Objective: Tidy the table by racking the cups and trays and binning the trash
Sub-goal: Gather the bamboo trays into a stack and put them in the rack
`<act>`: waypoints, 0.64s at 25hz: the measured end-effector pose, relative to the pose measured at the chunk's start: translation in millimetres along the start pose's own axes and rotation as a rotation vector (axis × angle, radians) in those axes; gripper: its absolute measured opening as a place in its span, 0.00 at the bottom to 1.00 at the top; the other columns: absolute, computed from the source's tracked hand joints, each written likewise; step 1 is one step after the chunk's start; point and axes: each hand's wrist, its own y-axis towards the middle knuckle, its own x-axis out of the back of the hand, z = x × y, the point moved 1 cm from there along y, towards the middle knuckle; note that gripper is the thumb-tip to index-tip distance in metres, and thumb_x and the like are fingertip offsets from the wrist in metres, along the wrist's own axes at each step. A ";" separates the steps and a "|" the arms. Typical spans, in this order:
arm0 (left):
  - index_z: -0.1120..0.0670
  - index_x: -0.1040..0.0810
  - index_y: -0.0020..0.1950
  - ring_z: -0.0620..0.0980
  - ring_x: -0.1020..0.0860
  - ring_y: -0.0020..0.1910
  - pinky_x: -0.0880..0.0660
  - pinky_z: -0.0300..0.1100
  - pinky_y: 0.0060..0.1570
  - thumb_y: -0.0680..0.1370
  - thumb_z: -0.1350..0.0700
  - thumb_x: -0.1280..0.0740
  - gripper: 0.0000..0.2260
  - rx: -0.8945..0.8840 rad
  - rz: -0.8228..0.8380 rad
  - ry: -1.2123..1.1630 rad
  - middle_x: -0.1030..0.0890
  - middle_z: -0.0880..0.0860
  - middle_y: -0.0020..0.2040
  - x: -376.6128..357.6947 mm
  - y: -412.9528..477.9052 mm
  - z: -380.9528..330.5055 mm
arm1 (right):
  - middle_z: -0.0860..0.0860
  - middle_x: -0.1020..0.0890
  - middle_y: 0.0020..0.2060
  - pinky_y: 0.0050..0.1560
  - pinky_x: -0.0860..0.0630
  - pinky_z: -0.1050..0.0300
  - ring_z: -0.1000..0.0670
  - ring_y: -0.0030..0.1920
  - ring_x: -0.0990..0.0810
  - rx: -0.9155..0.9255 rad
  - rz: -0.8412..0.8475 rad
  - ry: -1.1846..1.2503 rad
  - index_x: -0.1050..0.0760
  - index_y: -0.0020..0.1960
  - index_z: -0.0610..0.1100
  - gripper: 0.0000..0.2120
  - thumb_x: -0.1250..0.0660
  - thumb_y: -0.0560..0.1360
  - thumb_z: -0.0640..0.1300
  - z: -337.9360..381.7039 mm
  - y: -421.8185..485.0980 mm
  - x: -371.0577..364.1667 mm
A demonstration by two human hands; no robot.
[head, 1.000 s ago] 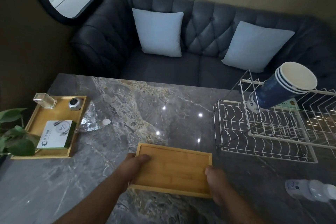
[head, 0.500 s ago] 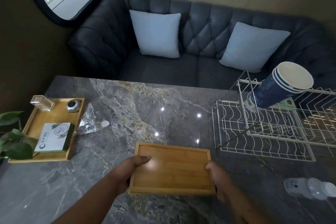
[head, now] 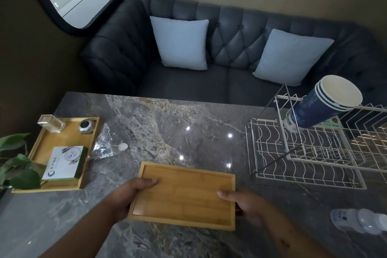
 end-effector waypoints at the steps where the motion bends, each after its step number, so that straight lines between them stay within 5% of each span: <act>1: 0.58 0.17 0.63 0.67 0.19 0.60 0.20 0.59 0.55 0.70 0.50 0.21 0.24 -0.023 0.015 0.023 0.19 0.65 0.63 2.0 -1.2 -6.7 | 0.46 0.12 0.51 0.58 0.19 0.43 0.43 0.53 0.14 0.015 0.004 -0.032 0.19 0.59 0.43 0.27 0.21 0.63 0.53 4.6 0.1 -2.8; 6: 0.52 0.22 0.68 0.61 0.19 0.64 0.24 0.61 0.64 0.66 0.52 0.18 0.32 -0.130 0.012 0.202 0.18 0.58 0.65 21.3 -10.3 -30.3 | 0.50 0.14 0.56 0.62 0.21 0.46 0.48 0.58 0.16 0.160 0.073 -0.178 0.23 0.66 0.46 0.33 0.17 0.64 0.49 30.4 4.2 -9.9; 12: 0.38 0.30 0.68 0.48 0.18 0.60 0.19 0.42 0.53 0.58 0.52 0.14 0.43 -0.213 -0.070 0.545 0.18 0.51 0.62 27.4 -19.1 -31.6 | 0.54 0.22 0.63 0.64 0.22 0.50 0.53 0.63 0.22 0.230 -0.016 -0.547 0.42 0.73 0.56 0.50 0.15 0.61 0.47 38.9 8.8 -4.7; 16: 0.32 0.37 0.68 0.43 0.21 0.60 0.21 0.40 0.56 0.61 0.44 0.17 0.42 -0.368 -0.155 0.881 0.19 0.46 0.60 28.6 -23.6 -28.5 | 0.64 0.27 0.60 0.50 0.31 0.71 0.65 0.56 0.26 0.388 -0.148 -0.706 0.47 0.70 0.68 0.52 0.16 0.59 0.56 32.7 6.0 -4.3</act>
